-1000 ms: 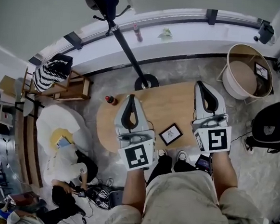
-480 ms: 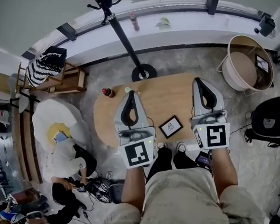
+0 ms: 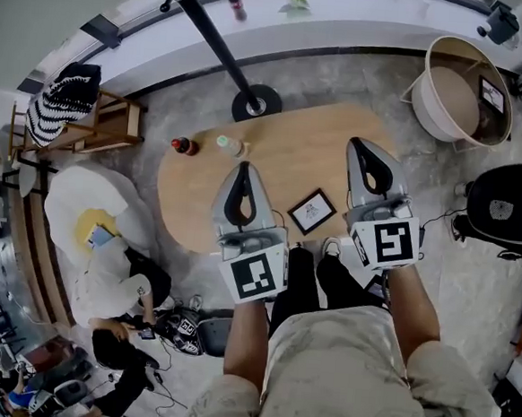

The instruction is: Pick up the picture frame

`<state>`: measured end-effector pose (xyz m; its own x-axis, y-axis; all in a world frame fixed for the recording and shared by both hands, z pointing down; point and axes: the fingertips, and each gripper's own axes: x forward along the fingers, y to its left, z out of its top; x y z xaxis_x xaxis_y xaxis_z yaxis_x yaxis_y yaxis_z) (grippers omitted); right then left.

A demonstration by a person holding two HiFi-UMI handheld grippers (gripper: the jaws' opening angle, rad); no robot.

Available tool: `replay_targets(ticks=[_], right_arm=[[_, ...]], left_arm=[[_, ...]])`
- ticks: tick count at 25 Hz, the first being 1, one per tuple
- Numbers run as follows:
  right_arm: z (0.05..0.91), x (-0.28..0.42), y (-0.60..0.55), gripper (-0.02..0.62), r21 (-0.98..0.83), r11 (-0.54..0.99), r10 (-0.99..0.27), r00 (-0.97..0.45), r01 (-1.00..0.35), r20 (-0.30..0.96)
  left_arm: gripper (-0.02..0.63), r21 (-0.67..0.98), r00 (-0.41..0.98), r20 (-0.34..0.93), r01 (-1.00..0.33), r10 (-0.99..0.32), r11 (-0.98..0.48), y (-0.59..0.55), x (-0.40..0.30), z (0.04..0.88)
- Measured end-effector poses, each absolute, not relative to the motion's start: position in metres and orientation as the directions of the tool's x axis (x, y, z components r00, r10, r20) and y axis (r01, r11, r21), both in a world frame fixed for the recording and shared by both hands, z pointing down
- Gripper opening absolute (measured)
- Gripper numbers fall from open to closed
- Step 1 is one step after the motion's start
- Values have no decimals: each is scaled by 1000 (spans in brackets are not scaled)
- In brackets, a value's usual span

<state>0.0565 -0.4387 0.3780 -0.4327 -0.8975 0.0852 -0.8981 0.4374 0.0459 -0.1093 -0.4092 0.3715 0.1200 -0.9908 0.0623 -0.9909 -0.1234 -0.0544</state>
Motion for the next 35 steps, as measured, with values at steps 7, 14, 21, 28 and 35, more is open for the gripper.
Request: replay_targets(ticks=[7, 14, 21, 28, 35], right_arm=[[443, 59, -433, 2, -55, 424, -882, -426, -904, 200], [511, 48, -426, 2, -51, 445, -847, -439, -894, 299], [586, 42, -413, 2, -70, 456, -789, -440, -887, 428], [648, 40, -395, 2, -84, 496, -708, -459, -864, 537], [730, 42, -374, 2, -154, 492, -608, -465, -857, 643]], left_arm=[[2, -3, 103, 190, -994, -977, -105, -395, -112, 441], [3, 42, 100, 295, -995, -950, -91, -386, -118, 506], [2, 72, 110, 418, -994, -902, -87, -365, -113, 587], [3, 125, 122, 510, -990, -851, -66, -347, -97, 653], [3, 183, 118, 590, -983, -799, -10, -324, -95, 720]])
